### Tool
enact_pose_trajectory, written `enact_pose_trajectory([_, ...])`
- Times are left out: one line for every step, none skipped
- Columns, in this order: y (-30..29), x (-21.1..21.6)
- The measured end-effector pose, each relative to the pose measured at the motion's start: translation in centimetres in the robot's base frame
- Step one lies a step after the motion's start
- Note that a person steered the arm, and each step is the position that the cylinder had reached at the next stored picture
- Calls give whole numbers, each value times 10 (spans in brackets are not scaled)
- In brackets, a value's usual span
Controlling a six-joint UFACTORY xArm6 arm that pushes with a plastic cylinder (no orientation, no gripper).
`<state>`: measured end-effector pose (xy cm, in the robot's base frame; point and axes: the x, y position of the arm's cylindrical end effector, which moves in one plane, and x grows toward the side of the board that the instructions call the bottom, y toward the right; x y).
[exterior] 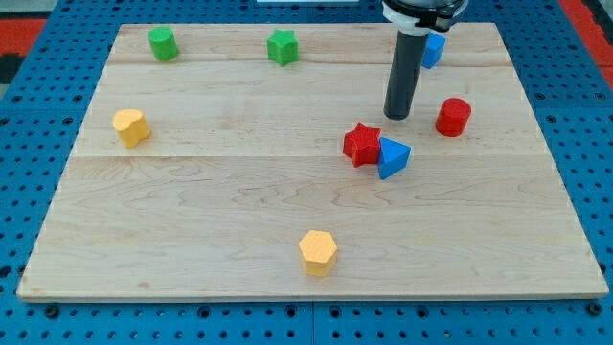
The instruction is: Separate the red star from the blue triangle
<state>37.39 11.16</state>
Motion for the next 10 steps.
enact_pose_trajectory([0,0])
enact_pose_trajectory([-2,9])
enact_pose_trajectory([-15,15])
enact_pose_trajectory([-50,31])
enact_pose_trajectory([-52,46])
enact_pose_trajectory([-52,52])
enact_pose_trajectory([-55,52])
enact_pose_trajectory([-55,52])
enact_pose_trajectory([-45,65])
enact_pose_trajectory([-41,94])
